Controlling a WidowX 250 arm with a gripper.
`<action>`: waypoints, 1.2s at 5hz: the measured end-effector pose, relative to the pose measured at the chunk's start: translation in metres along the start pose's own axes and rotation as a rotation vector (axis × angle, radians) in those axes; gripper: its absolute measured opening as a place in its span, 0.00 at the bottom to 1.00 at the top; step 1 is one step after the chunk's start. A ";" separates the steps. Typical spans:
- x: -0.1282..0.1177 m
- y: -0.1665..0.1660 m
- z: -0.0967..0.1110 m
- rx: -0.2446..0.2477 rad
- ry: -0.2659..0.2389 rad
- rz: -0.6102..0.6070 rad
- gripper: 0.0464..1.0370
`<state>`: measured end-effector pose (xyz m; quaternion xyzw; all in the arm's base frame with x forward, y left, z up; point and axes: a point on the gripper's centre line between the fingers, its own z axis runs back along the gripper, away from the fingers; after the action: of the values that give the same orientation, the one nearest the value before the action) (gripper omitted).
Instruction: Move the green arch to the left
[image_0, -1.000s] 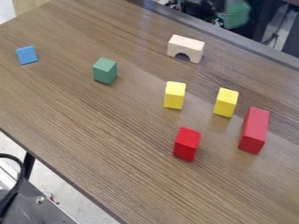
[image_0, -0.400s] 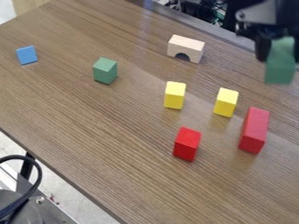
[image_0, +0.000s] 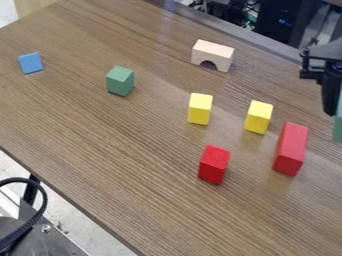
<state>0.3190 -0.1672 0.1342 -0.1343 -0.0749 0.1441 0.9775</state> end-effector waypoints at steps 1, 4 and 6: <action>0.007 0.006 -0.007 0.011 0.065 0.016 0.52; 0.002 0.031 -0.036 0.081 0.033 -0.004 0.52; -0.003 0.014 -0.049 0.101 0.020 -0.073 0.52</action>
<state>0.3218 -0.1671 0.0831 -0.0833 -0.0627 0.1107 0.9884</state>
